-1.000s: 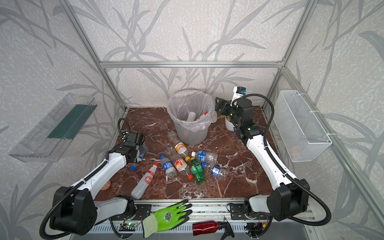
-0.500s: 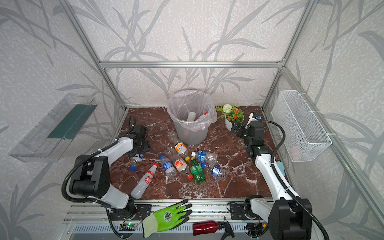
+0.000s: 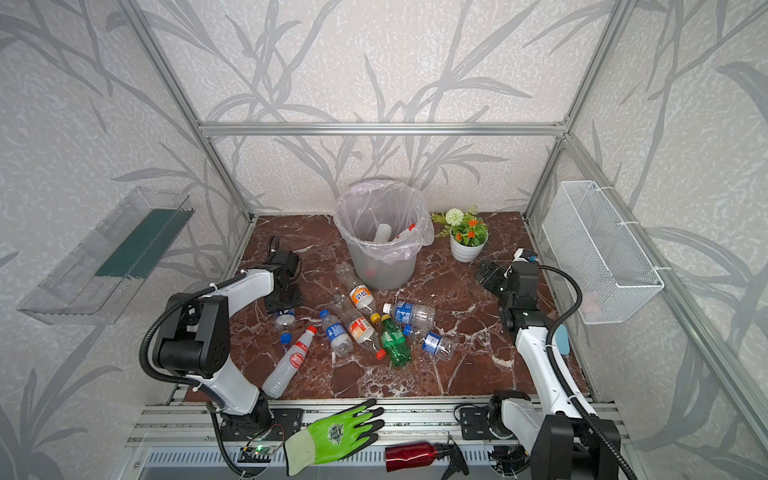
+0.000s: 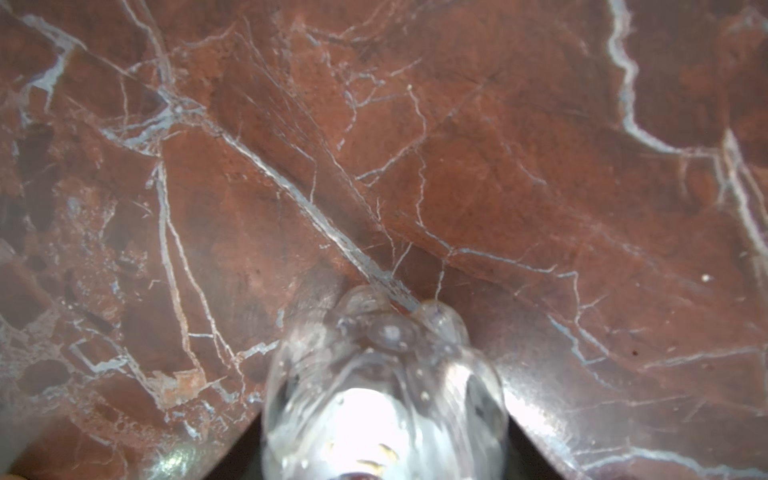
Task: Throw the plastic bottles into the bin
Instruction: 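Lift the clear bottle with the left gripper and carry it over the bin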
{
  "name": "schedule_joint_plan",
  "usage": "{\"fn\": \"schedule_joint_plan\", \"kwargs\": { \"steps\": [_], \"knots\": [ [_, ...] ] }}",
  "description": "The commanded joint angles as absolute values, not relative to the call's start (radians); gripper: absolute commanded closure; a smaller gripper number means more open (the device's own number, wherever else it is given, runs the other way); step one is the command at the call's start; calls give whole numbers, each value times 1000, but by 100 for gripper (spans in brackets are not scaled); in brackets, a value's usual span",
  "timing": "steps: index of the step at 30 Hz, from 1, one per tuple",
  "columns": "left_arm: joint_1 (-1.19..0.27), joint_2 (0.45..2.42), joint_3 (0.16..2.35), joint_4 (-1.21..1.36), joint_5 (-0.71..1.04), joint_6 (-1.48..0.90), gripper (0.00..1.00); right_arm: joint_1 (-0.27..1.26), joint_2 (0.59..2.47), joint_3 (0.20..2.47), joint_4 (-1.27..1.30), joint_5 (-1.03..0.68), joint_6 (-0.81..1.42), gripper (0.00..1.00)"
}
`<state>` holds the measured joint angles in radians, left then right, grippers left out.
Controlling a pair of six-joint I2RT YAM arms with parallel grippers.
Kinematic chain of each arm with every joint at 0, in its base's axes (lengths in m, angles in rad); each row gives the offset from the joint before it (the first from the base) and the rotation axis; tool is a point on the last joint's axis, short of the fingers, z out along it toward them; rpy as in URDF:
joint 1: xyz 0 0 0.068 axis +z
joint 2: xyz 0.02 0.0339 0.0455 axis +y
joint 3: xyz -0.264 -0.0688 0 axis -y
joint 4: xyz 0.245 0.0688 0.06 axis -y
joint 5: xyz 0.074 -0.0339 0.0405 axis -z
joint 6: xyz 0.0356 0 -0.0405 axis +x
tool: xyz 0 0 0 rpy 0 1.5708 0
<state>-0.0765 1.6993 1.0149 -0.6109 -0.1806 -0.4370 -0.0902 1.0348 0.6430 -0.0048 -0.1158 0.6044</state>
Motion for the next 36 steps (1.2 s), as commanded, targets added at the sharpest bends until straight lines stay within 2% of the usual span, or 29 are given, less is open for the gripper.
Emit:
{"fn": "schedule_joint_plan", "kwargs": {
  "steps": [1,5,12,16,20,22,26,32,34,36],
  "knots": [
    [-72,1717,1025,-633,-166,-421,56,-100,1016,631,20,-136,621,9],
    [-71,1654,1013,-613,-164,-428,57,-108,1008,625,19,-135,625,9],
    [-69,1359,1053,-538,-157,-455,54,-125,980,589,24,-142,627,9],
    [-67,1192,1106,-361,-145,-475,51,-147,956,553,46,-167,630,9],
    [-69,1122,1156,-136,-91,-521,49,-166,917,524,49,-183,631,9],
    [-70,1138,1202,-17,-21,-532,49,-173,895,511,53,-184,631,9],
    [-126,1252,1335,59,36,-542,49,-175,876,507,52,-200,632,9],
    [-325,1487,1532,44,65,-459,49,-175,869,509,54,-242,677,9],
    [-388,1565,1608,-17,67,-420,45,-176,870,512,47,-255,679,10],
    [-437,1658,1712,-143,26,-377,36,-175,877,520,31,-285,674,10]
  ]
}}
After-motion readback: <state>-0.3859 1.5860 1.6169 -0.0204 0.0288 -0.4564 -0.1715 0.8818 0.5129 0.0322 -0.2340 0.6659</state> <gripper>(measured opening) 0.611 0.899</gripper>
